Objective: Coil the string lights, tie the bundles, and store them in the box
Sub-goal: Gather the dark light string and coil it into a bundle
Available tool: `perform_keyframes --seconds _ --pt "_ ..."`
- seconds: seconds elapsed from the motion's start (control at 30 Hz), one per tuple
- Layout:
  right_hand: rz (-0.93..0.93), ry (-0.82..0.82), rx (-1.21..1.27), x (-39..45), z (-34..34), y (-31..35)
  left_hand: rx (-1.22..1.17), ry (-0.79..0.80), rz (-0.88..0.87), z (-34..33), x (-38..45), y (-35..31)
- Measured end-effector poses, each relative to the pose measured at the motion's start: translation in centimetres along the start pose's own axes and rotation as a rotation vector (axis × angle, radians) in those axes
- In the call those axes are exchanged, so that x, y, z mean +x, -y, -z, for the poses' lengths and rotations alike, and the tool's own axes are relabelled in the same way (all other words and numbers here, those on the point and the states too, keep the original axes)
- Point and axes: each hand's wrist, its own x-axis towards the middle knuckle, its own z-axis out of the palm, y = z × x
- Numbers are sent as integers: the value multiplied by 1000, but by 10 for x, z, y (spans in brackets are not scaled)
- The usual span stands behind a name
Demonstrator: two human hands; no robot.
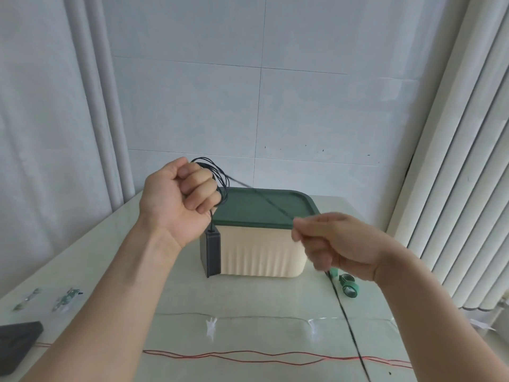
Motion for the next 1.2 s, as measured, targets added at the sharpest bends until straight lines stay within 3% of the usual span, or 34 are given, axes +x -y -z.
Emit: perform_keyframes --seconds 0.07,0.17,0.4,0.57,0.87,1.03,1.2 --pt "108 -181 187 4 -1 2 58 25 78 -3 -2 0" --pt "200 -273 231 3 -7 6 128 59 191 -7 -4 4" --pt "101 -155 -612 -21 -36 18 87 138 125 -21 -8 22" --pt "87 -92 -793 -30 -50 26 311 181 137 -30 -13 42" --pt "143 -80 -768 -35 -47 30 1110 243 109 -35 -27 68" --pt "145 29 -692 -41 -45 34 1289 231 147 -37 -30 68" --pt "125 -121 -553 -33 -36 27 1527 182 146 -32 -26 60"
